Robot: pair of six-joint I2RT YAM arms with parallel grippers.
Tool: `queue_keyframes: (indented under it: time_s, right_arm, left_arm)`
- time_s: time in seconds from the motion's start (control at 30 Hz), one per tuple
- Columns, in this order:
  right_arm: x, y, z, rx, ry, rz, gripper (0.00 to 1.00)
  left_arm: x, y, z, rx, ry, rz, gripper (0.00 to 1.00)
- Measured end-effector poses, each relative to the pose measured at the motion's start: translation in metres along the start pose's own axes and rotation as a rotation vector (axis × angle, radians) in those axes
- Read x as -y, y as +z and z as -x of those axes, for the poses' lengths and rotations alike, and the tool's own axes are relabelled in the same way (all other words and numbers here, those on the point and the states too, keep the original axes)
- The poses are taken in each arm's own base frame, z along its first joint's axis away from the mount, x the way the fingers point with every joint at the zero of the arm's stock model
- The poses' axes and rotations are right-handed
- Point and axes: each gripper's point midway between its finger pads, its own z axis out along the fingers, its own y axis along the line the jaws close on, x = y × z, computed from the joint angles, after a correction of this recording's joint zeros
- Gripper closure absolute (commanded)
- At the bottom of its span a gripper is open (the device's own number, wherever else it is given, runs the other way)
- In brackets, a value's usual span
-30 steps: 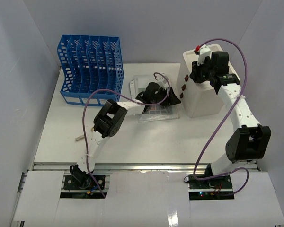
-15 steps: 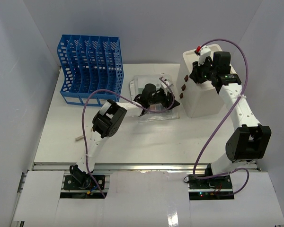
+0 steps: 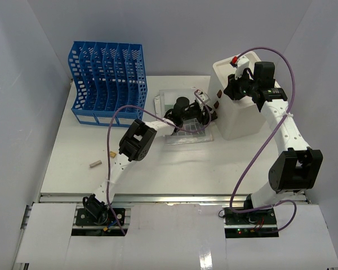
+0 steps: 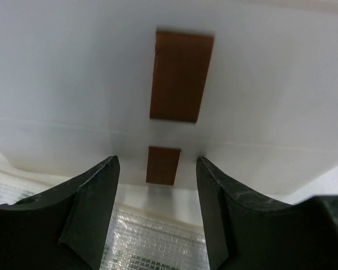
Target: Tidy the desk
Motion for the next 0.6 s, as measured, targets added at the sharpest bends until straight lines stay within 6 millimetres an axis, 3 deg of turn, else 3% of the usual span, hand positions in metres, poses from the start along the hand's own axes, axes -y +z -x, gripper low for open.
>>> queue_keyframes:
  time_s: [0.17,0.33,0.4,0.47,0.6]
  right_arm:
    - [-0.0022,0.0002,0.0005,0.004,-0.008,0.015,0.87]
    - [-0.0037,0.0005,-0.0002,0.005,-0.013,0.024,0.87]
    - [-0.0036,0.0005,-0.0009,0.004,-0.014,0.024,0.87]
    - [-0.0031,0.0004,-0.0010,0.005,-0.015,0.023,0.87]
    - [-0.0012,0.0003,-0.0013,0.009,-0.017,0.017,0.88]
  left_arm:
    - [0.0001,-0.0008,-0.0125,-0.033,0.000,0.001,0.33]
    - [-0.0018,-0.0004,-0.0136,-0.039,0.015,0.004,0.46]
    - [-0.0033,0.0001,-0.0127,-0.037,0.018,0.005,0.55]
    - [-0.0039,0.0005,-0.0116,-0.036,0.017,0.005,0.76]
    - [-0.0018,0.0010,-0.0106,-0.035,-0.003,-0.004,1.00]
